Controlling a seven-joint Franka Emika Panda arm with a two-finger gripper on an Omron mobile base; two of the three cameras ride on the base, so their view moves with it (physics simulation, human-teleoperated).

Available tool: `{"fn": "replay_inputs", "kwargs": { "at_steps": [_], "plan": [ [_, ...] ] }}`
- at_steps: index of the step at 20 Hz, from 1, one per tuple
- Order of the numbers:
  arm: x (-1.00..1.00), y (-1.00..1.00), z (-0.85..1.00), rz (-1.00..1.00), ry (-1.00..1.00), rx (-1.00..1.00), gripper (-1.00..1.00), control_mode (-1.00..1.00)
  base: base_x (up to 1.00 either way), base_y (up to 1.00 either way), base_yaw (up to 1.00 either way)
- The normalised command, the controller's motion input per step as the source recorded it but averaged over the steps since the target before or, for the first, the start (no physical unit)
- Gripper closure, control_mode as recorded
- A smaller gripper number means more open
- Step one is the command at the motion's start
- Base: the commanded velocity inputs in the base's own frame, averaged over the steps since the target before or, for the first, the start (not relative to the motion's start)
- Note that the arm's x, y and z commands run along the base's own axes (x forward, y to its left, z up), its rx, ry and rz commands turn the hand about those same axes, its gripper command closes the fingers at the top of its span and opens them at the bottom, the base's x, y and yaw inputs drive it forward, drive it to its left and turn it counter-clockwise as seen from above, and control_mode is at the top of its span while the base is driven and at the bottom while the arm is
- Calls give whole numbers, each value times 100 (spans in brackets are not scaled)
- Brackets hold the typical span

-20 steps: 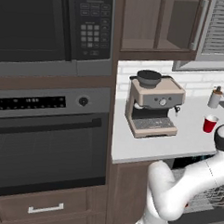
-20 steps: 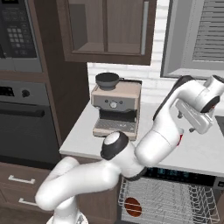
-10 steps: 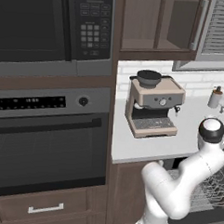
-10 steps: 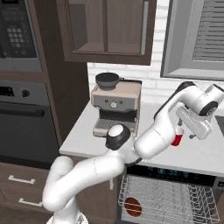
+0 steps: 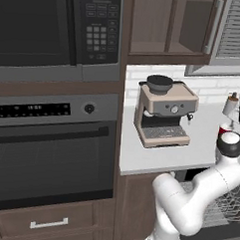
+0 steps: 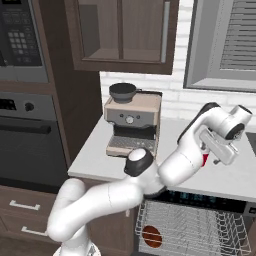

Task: Pick up the cup and bowl from the counter, place them in the dishwasher, and close the dishwasher door.

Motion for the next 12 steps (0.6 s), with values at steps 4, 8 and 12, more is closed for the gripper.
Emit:
{"fn": "replay_inputs", "kwargs": {
  "at_steps": [4, 8, 12],
  "plan": [
    [55, 0, -1, 0, 0, 0, -100, -100, 0, 0, 0],
    [60, -5, -16, 0, 0, 0, -100, -100, 0, 0, 0],
    [58, -34, -29, 0, 0, 0, -100, -100, 0, 0, 0]
  ]
}}
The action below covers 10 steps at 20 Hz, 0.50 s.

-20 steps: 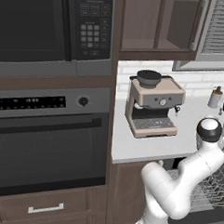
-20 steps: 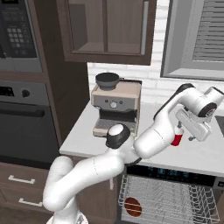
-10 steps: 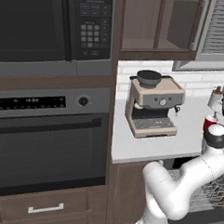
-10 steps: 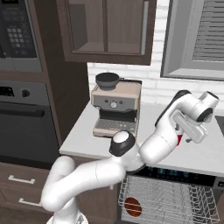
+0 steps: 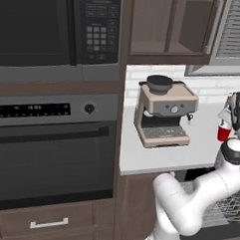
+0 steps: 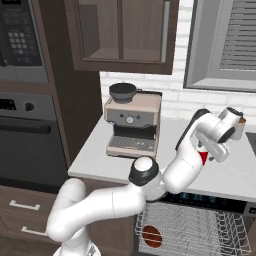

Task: Pick up the cup and bowl from the counter, place them in the dishwasher, and close the dishwasher door.

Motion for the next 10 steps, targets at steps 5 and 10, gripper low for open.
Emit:
{"fn": "replay_inputs", "kwargs": {
  "at_steps": [5, 10],
  "plan": [
    [55, -46, -19, 0, 0, 0, -100, -100, 0, 0, 0],
    [6, -29, -4, 0, 0, 0, -100, -100, 0, 0, 0]
  ]
}}
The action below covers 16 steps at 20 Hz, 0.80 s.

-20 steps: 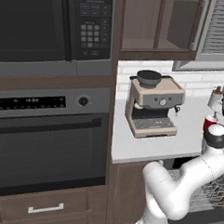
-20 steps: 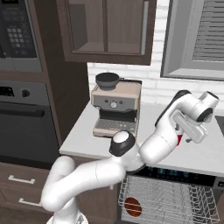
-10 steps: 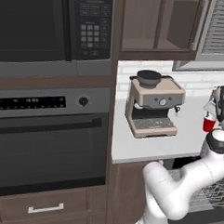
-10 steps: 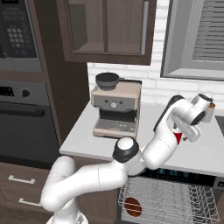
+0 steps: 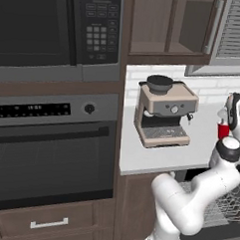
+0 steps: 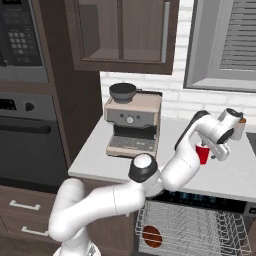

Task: Pick up the cup and bowl from the counter, place them in the dishwasher, and close the dishwasher door.

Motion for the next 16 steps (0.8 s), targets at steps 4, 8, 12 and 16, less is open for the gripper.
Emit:
{"fn": "replay_inputs", "kwargs": {
  "at_steps": [4, 8, 12, 16],
  "plan": [
    [0, -20, 0, 0, 0, 0, -100, -100, 0, 0, 0],
    [0, 0, 0, -3, 0, 1, 100, -100, 0, 0, 0],
    [-1, 12, 0, -9, 0, 1, 100, -100, 0, 0, 0],
    [-10, 44, 0, -12, 0, 0, 100, -100, 0, 0, 0]
  ]
}}
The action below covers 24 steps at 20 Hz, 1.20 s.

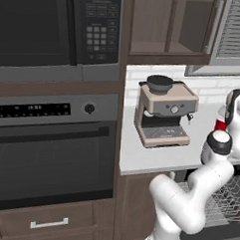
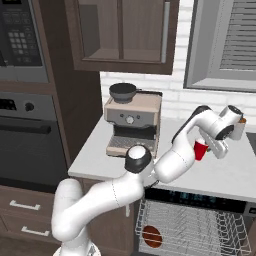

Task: Pick up the cup and bowl from the counter, place them in the dishwasher, and close the dishwasher door.

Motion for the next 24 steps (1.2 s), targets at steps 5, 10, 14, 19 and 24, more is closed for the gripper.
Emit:
{"fn": "replay_inputs", "kwargs": {
  "at_steps": [5, 10, 14, 19, 24],
  "plan": [
    [-42, 44, 9, -11, 0, -4, 100, -100, 0, 0, 0],
    [-92, -3, 2, 0, -11, -4, 100, -100, 0, 0, 0],
    [-100, 0, 0, 12, -32, -10, 100, -100, 0, 0, 0],
    [-100, 11, 9, 25, -27, -20, 100, -100, 0, 0, 0],
    [-100, 51, 0, 31, -17, -38, 100, -100, 0, 0, 0]
  ]
}}
